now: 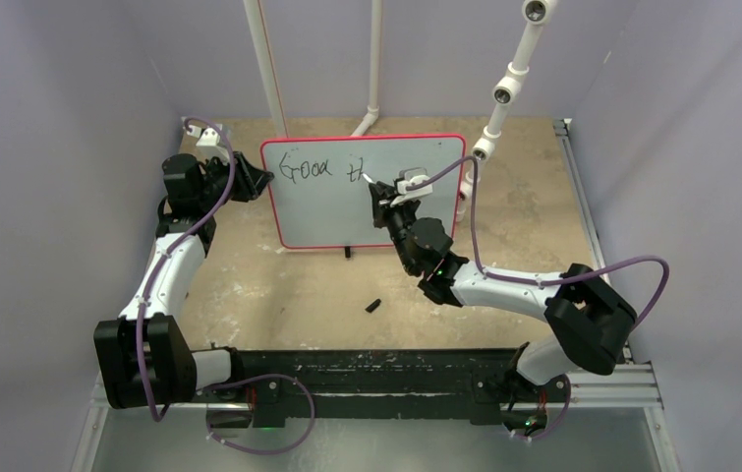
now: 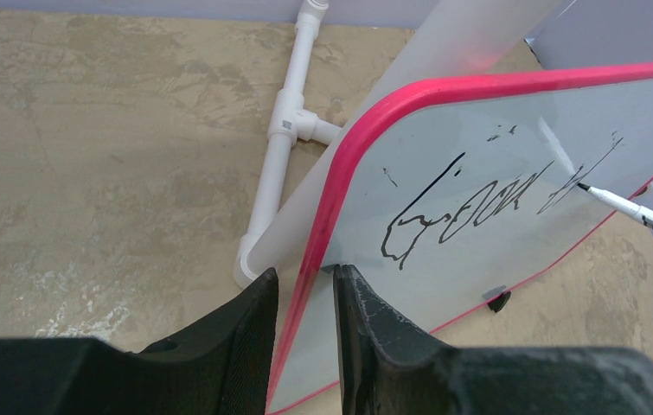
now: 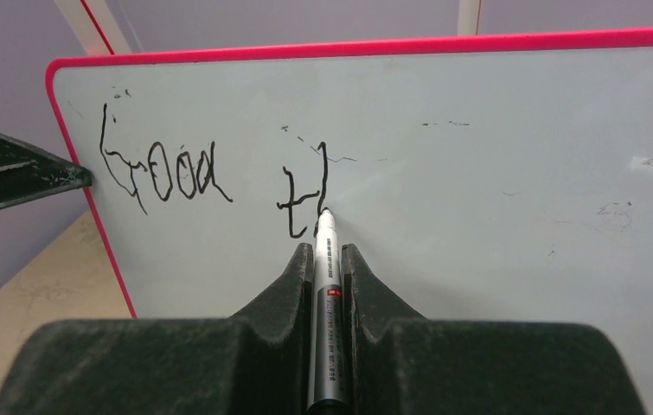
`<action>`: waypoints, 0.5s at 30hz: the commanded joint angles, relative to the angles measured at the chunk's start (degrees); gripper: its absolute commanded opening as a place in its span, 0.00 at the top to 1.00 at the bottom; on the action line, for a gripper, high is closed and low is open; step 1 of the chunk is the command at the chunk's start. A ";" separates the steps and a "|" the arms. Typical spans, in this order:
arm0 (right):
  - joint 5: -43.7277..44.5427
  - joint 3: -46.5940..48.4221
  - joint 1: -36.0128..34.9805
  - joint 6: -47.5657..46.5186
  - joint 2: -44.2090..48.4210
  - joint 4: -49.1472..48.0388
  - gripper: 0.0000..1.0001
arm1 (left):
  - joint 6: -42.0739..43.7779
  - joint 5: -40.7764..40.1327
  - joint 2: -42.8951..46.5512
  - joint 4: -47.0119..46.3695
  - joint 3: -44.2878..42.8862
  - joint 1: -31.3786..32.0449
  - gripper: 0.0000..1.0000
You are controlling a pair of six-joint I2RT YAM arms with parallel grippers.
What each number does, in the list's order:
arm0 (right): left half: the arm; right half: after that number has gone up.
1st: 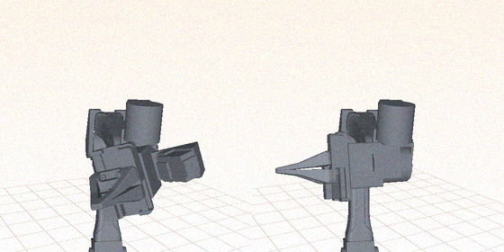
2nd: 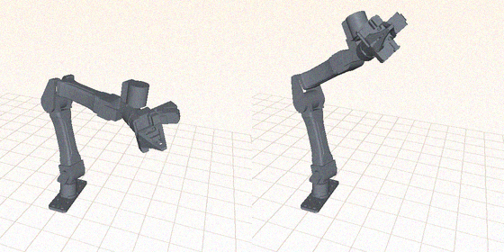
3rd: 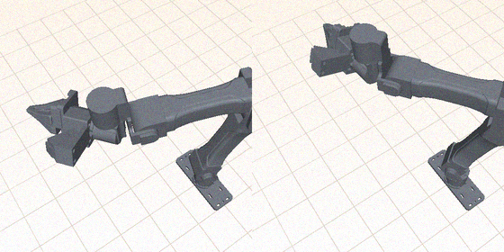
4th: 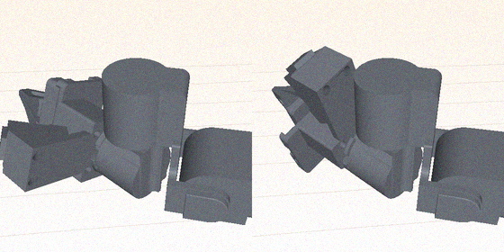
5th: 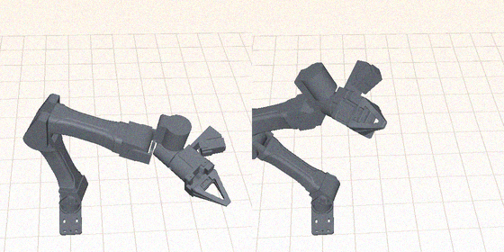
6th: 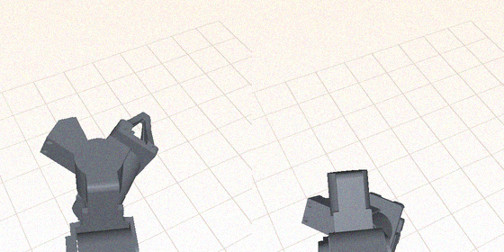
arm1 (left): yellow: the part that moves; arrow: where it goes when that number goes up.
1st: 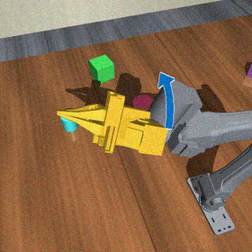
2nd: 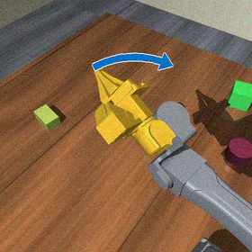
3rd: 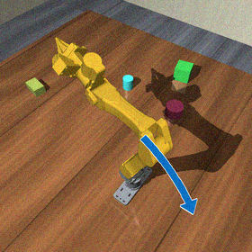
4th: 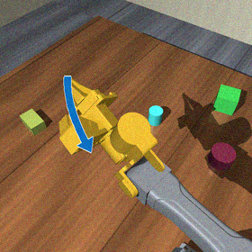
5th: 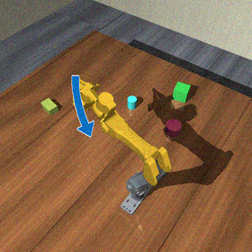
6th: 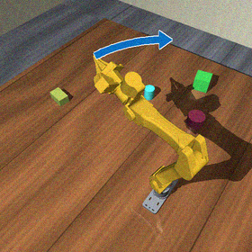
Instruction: Write a sentence on the whiteboard
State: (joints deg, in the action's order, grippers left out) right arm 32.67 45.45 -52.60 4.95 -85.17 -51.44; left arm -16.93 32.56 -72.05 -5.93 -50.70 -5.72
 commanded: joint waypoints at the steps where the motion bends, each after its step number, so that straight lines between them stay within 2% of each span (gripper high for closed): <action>1: 3.26 1.59 -0.22 -1.68 -0.22 -3.58 1.00 | 0.67 0.10 0.60 -1.16 0.00 0.01 0.71; 15: 3.91 0.36 -0.22 -0.54 -0.59 -1.21 1.00 | 0.73 -0.10 0.67 -1.10 0.05 0.02 0.71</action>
State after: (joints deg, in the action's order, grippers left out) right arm 35.29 45.45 -52.84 4.16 -85.17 -52.27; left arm -16.93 32.56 -72.05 -5.91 -50.70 -5.72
